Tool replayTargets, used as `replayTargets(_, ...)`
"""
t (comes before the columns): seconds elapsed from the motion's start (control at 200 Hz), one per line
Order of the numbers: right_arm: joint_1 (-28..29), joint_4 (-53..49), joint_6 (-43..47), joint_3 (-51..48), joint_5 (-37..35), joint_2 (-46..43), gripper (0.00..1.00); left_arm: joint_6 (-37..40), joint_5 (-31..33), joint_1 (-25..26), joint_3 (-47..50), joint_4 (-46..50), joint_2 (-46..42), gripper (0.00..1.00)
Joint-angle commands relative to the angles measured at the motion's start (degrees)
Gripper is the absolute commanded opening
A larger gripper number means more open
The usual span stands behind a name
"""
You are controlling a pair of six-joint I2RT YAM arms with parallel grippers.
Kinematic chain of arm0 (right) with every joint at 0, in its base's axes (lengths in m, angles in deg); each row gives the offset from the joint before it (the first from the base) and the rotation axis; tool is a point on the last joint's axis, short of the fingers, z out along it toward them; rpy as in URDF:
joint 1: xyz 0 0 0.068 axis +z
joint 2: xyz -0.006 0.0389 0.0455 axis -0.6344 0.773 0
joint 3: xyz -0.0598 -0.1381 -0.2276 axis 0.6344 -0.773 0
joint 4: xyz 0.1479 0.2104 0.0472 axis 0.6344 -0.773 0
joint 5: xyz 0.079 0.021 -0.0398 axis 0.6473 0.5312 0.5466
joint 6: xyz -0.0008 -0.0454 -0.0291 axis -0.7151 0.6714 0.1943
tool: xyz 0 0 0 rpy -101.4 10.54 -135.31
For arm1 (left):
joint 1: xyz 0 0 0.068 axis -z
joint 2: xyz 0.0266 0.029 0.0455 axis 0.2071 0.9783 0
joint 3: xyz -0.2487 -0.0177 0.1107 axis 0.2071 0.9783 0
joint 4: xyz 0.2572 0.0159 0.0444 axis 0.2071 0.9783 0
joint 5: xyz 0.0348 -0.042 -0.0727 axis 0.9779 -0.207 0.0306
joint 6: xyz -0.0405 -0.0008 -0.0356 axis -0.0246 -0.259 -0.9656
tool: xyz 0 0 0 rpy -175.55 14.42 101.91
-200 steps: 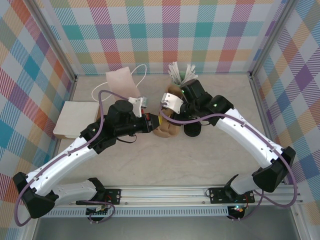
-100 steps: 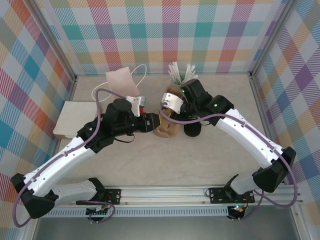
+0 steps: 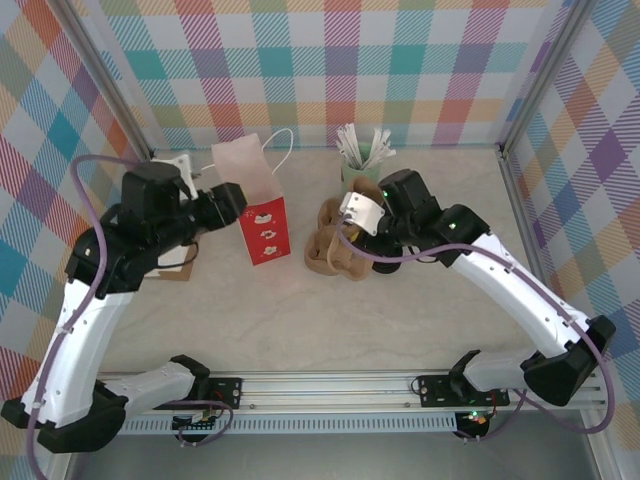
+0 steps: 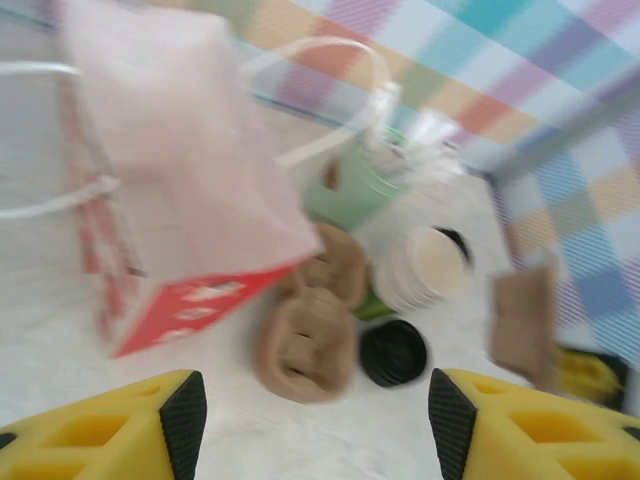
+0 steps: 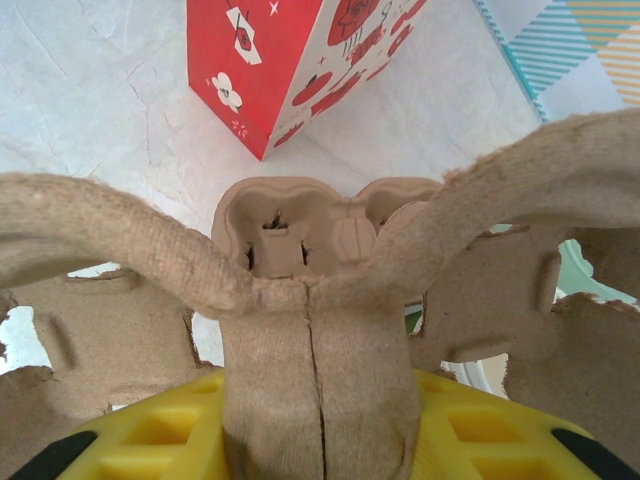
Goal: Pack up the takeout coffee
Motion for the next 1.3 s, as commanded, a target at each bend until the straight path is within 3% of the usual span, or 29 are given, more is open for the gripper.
replayTargets(0.0,-0.23,-0.04,-2.14,-1.77,-0.22,-3.01,0.38,5.94,0.03,-7.52,-3.34,7.59,4.88,0.63)
replayTargets(0.115,-0.21,-0.22,-3.1,-3.69,-0.61,-5.35,0.38,8.94,-0.44,-14.04,-5.39,7.47,11.21,0.63)
replayTargets(0.305,-0.23,-0.28,-4.54,-6.98,-0.68,-9.34,0.38,10.48,-1.72,-18.6,-6.09,3.74,20.51,0.63)
replayTargets(0.74,-0.23,-0.92,-6.72,-9.85,-0.55,-12.52,0.37,9.84,-4.89,-19.31,-9.67,-0.68,31.43,0.67)
replayTargets(0.84,-0.19,-0.88,-6.83,-9.77,-0.46,-12.33,0.37,10.21,-4.19,-19.3,-10.67,-0.67,33.31,0.55)
replayTargets(1.125,-0.23,-2.8,-5.55,-5.94,1.72,-11.41,0.37,12.13,-5.42,-19.31,-11.9,1.47,32.1,0.09)
replayTargets(1.215,-0.24,-3.59,-5.15,-3.71,2.86,-10.76,0.37,12.75,-6.89,-19.31,-10.26,2.3,29.07,0.0)
replayTargets(1.295,-0.23,-3.68,-5.19,-1.7,4.74,-9.94,0.37,13.09,-7.98,-19.11,-8.11,2.89,25.56,0.0)
